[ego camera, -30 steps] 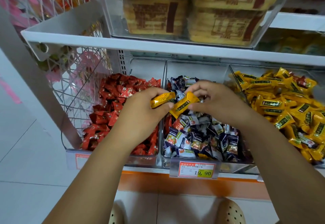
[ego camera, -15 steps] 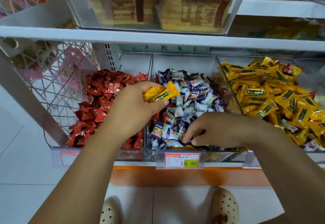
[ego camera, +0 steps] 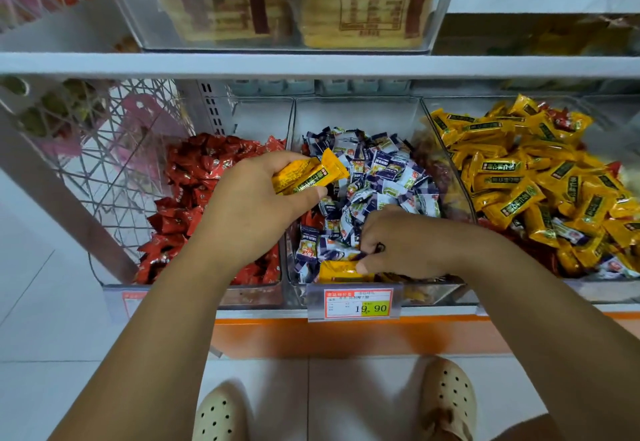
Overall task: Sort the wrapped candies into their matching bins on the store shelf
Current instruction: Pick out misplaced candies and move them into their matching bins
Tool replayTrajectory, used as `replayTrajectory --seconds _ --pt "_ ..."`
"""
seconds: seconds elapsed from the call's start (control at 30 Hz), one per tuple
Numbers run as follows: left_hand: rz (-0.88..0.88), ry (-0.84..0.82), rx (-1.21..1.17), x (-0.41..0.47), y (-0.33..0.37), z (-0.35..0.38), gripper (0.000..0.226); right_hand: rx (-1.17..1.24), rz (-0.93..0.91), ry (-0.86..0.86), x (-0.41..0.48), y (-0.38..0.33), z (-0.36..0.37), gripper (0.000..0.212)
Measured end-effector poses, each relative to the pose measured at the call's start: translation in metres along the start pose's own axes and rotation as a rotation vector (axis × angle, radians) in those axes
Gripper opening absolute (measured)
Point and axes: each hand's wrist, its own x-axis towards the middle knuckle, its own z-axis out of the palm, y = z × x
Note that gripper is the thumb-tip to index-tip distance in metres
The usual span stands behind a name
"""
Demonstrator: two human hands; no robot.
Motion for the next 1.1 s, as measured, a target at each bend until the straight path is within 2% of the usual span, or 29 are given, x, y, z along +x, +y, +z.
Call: replayTrajectory --seconds 0.07,0.13,0.3,0.43,0.63,0.73,0.8,0.87,0.93,1.0,1.1 --pt "-0.002 -0.006 0.010 -0.001 0.001 0.000 0.015 0.170 -0.006 0.085 -0.003 0.003 -0.004 0.040" --pt "0.000 -0.013 0.044 -0.002 0.000 0.000 0.015 0.262 0.009 0.202 -0.008 0.004 -0.008 0.026" --pt "0.071 -0.020 0.167 -0.006 0.003 0.008 0.018 0.455 -0.033 0.446 -0.014 0.008 -0.014 0.016" --pt "0.100 -0.104 0.205 -0.008 0.006 0.015 0.028 0.632 -0.079 0.475 -0.020 0.011 -0.017 0.013" --pt "0.079 -0.165 0.043 -0.002 0.010 0.017 0.028 0.801 -0.090 0.506 -0.020 0.004 -0.014 0.020" --pt "0.046 -0.166 -0.032 0.001 0.009 0.015 0.022 0.929 -0.074 0.431 -0.024 0.012 -0.018 0.030" --pt "0.019 -0.138 -0.055 0.002 0.009 0.012 0.018 0.781 0.037 0.272 -0.026 0.018 -0.019 0.028" --pt "-0.009 -0.101 -0.074 0.003 0.009 0.009 0.016 0.355 0.124 0.092 -0.023 0.016 -0.014 0.028" --pt "-0.024 -0.077 -0.078 0.004 0.009 0.006 0.016 0.003 0.148 0.013 -0.014 0.007 -0.005 0.040" --pt "-0.029 -0.070 -0.084 0.002 0.011 0.005 0.015 -0.082 0.192 0.036 -0.008 -0.001 0.001 0.049" --pt "-0.035 -0.070 -0.078 0.001 0.011 0.004 0.012 -0.166 0.209 0.073 -0.004 -0.008 0.003 0.045"
